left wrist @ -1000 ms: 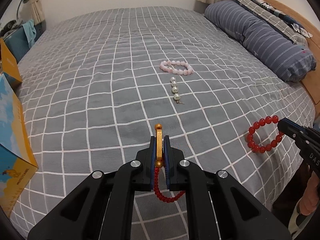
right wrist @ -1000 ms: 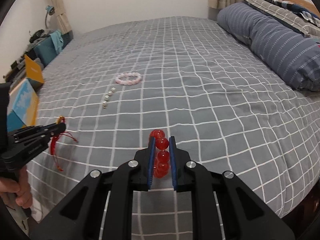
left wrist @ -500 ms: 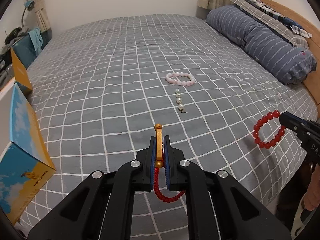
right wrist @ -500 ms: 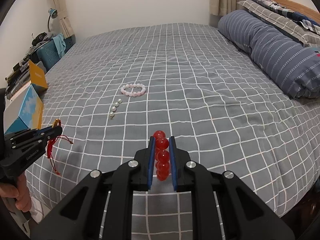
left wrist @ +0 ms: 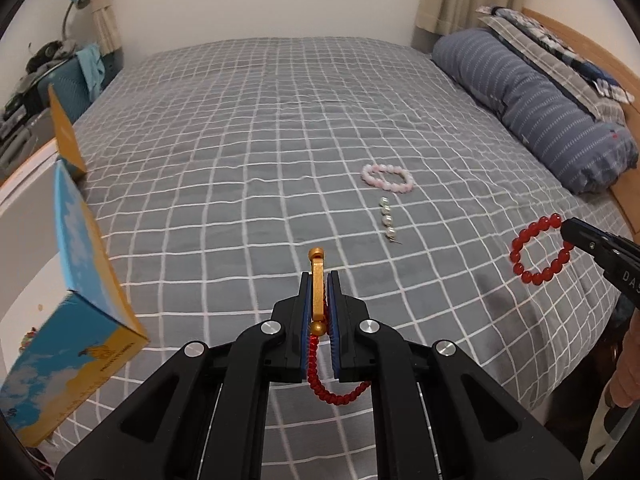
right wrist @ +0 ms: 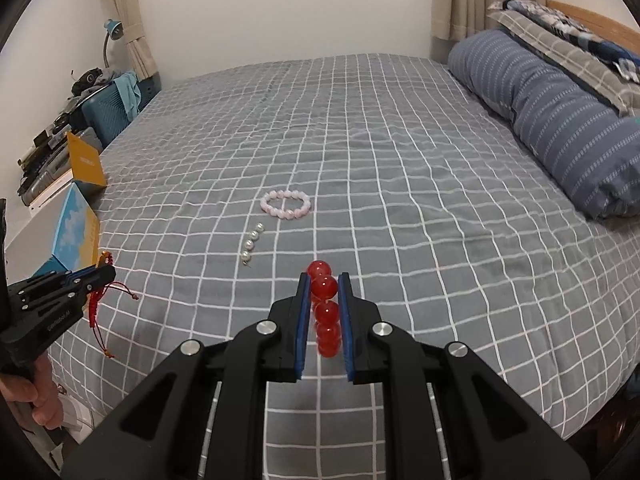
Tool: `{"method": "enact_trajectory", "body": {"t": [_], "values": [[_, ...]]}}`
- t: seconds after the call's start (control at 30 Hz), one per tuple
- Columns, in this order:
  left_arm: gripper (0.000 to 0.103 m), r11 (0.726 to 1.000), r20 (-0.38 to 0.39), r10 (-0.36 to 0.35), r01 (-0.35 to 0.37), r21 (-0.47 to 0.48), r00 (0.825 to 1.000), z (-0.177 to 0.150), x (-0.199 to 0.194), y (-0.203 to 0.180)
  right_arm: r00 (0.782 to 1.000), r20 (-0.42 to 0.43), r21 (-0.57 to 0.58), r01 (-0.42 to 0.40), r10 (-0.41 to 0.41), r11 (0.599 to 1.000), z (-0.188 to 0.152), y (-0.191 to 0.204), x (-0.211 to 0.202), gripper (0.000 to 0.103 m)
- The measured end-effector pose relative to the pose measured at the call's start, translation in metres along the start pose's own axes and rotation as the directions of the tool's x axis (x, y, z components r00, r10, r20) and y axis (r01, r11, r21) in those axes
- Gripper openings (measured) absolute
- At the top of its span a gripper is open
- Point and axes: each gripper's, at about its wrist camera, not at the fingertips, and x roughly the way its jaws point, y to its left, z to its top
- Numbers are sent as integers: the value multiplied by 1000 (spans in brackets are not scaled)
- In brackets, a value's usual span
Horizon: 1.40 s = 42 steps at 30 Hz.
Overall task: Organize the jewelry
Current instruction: 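Carry both held red bracelets over to the white cardboard box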
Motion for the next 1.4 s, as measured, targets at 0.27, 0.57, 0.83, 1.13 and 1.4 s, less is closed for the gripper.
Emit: {"method": "enact_trajectory", "body": {"t": [0.27,0.57,0.83,1.13,1.4], "values": [[7,996,13,61,-60,-64,998,11,-19,45,1000,18,-50,-24,25,998,30,28,-2,13],[7,979,10,155,-153,-139,988,22,-45,104,993,-10,-93,-117,116,989,63,79,13,13],[7,947,42,243,-227,-227,969,24,-81,154,977,-18,-173,-212,212,962,89,153,19,13],[7,890,33,334,-303,-341,942,1,-115,224,935,-36,-268,-350,354,898,102,262,15,13],[7,806,-19,421,-384,-451,907,-44,-143,289,889,-59,-391,-439,454,809,91,363,-2,13]]}}
